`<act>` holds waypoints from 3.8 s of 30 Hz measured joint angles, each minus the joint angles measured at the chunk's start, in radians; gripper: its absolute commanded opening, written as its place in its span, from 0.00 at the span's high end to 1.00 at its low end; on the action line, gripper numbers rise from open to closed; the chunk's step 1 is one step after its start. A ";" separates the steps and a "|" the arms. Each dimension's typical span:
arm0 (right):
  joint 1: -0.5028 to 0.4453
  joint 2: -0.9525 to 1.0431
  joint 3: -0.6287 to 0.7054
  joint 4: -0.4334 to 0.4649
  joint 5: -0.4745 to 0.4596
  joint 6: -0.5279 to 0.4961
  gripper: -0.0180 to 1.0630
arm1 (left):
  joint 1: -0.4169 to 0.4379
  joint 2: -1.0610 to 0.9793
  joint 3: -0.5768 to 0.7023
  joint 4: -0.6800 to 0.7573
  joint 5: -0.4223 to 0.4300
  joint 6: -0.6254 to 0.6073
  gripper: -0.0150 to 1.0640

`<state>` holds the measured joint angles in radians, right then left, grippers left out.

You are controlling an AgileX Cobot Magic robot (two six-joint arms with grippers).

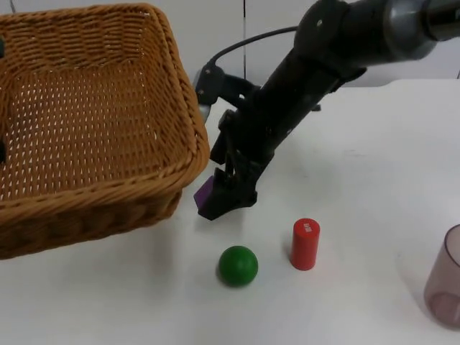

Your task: Pick up the basket with the left hand and place the triangular block into the basket with the right hand.

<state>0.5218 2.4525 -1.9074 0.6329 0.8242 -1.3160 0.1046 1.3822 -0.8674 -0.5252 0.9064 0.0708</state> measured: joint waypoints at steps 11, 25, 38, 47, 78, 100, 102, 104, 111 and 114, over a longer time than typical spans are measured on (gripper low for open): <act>0.000 0.035 -0.036 -0.044 0.006 -0.015 0.01 | 0.000 0.000 0.000 0.000 -0.002 0.000 0.99; 0.000 0.067 -0.036 -0.051 -0.008 -0.012 0.37 | 0.000 0.000 0.000 0.000 -0.002 0.000 0.99; 0.000 0.067 -0.036 -0.057 -0.173 0.160 0.93 | 0.000 0.000 0.000 0.000 -0.002 0.000 0.99; -0.026 -0.014 -0.036 -0.260 -0.197 0.662 0.89 | 0.000 0.000 0.000 0.000 0.004 -0.010 0.99; 0.126 -1.007 0.606 -0.572 -0.149 1.269 0.90 | -0.334 0.161 0.000 -0.175 -0.121 0.083 0.99; 0.254 -0.731 0.613 -0.627 -0.220 1.369 0.90 | -0.406 0.188 0.000 -0.176 -0.155 0.064 0.99; 0.254 -0.718 0.613 -0.633 -0.220 1.369 0.90 | -0.406 0.188 0.000 -0.176 -0.155 0.063 0.99; 0.254 -0.714 0.613 -0.646 -0.220 1.369 0.90 | -0.406 0.188 0.000 -0.176 -0.157 0.060 0.99; 0.255 -0.690 0.613 -0.656 -0.220 1.359 0.90 | -0.406 0.188 0.000 -0.176 -0.163 0.049 0.99; 0.255 -0.681 0.613 -0.667 -0.220 1.358 0.90 | -0.406 0.188 0.000 -0.176 -0.165 0.044 0.99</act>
<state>0.7770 1.7713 -1.2940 -0.0342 0.6038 0.0417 -0.3012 1.5704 -0.8674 -0.7017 0.7413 0.1147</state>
